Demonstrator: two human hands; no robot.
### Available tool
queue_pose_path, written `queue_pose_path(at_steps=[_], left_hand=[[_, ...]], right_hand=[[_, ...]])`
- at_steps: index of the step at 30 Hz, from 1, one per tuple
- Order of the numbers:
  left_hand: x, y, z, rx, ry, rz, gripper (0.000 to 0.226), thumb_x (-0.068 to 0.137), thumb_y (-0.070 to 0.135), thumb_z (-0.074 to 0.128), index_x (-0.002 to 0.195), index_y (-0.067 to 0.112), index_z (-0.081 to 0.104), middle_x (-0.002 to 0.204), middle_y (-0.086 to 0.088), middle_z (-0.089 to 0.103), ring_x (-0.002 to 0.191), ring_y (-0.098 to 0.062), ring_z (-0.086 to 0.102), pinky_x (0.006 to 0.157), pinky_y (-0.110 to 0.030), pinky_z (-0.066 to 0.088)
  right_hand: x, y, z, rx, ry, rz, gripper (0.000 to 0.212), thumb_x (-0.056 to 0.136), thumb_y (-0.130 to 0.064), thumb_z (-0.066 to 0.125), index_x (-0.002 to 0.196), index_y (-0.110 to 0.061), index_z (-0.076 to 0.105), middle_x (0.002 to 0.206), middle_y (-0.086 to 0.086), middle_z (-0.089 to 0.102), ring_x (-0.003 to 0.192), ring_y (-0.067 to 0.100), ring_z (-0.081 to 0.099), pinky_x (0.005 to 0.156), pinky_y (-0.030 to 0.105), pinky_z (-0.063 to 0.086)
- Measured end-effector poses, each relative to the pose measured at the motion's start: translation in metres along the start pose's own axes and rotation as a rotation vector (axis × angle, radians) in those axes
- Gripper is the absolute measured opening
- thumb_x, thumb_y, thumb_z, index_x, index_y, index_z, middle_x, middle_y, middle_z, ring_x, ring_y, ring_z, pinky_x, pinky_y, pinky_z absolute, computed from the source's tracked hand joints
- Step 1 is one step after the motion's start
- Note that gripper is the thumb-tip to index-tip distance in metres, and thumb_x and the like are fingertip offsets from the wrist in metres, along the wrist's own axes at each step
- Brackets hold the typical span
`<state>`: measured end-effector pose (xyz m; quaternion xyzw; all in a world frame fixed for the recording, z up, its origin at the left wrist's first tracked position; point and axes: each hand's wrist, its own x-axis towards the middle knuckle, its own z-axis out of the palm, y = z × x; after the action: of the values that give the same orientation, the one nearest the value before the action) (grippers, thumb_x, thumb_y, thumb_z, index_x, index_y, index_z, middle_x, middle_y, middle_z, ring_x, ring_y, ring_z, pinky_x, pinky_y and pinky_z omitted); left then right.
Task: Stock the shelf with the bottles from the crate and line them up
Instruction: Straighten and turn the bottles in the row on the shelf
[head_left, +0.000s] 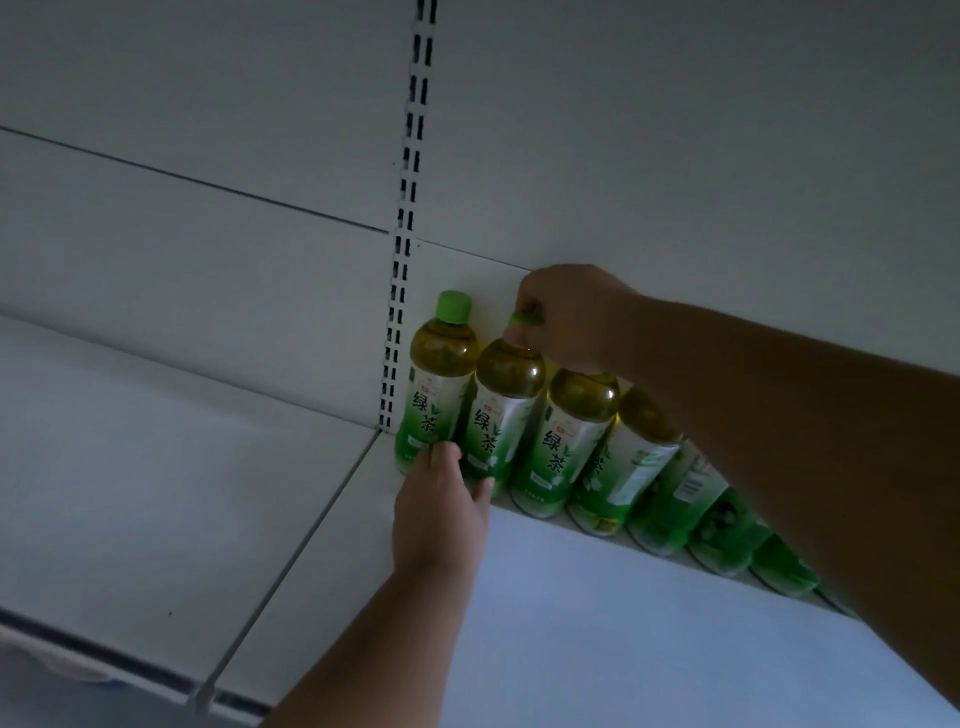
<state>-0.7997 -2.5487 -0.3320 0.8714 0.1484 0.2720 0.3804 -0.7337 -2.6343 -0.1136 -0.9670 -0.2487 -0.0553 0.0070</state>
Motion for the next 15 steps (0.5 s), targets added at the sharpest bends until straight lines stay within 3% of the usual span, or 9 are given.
queue_pose_path(at_steps=[8,12,15], left_hand=[[0.008,0.005,0.001,0.031,0.013,-0.055,0.036,0.078,0.034,0.078,0.098,0.015,0.057,0.100,-0.001,0.062,0.089,-0.022,0.062,0.066,-0.026,0.041],[0.005,0.006,-0.002,0.025,0.013,-0.046,0.036,0.077,0.033,0.080,0.097,0.015,0.056,0.098,0.000,0.063,0.087,-0.021,0.062,0.066,-0.026,0.044],[0.001,0.009,-0.003,-0.021,0.010,0.006,0.035,0.075,0.033,0.081,0.091,0.019,0.053,0.088,0.006,0.058,0.076,-0.013,0.059,0.058,-0.018,0.038]], right_hand=[[0.000,0.005,0.003,0.037,0.011,-0.022,0.028,0.096,-0.040,0.060,0.114,-0.019,0.060,0.103,-0.001,0.055,0.093,0.018,0.052,0.072,0.029,0.036],[-0.001,0.004,0.005,0.045,0.001,-0.007,0.032,0.098,-0.044,0.056,0.117,-0.019,0.060,0.109,0.002,0.059,0.092,0.019,0.052,0.071,0.029,0.038],[-0.015,0.013,-0.001,0.036,0.057,0.014,0.038,0.099,-0.049,0.050,0.120,-0.018,0.057,0.108,0.002,0.060,0.095,0.021,0.055,0.076,0.031,0.044]])
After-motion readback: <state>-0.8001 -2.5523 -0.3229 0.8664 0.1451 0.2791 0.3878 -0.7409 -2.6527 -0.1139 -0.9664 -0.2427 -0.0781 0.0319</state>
